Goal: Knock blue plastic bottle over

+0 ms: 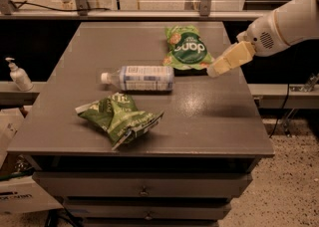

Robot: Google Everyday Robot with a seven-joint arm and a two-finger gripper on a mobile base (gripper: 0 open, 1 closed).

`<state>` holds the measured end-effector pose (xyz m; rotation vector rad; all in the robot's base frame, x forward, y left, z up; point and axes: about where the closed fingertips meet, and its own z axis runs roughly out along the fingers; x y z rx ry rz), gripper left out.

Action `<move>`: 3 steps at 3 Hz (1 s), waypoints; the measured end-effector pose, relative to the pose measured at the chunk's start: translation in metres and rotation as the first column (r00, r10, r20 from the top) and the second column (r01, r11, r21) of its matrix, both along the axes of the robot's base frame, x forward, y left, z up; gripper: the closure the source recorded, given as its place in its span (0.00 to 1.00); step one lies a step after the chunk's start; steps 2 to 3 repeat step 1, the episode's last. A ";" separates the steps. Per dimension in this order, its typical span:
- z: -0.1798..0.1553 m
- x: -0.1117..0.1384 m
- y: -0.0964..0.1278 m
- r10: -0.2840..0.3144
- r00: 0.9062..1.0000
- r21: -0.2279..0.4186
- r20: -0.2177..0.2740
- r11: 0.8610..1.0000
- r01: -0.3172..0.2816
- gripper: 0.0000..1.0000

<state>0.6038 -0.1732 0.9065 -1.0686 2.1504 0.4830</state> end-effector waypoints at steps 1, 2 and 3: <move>0.000 0.000 0.001 0.002 1.000 -0.001 0.000 1.000 -0.002 0.00; 0.000 0.000 0.001 0.002 1.000 -0.001 0.000 1.000 -0.002 0.00; 0.000 0.000 0.001 0.002 1.000 -0.001 0.000 1.000 -0.002 0.00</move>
Offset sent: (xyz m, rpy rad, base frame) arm 0.0000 0.0000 0.0000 0.0000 0.0000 0.0000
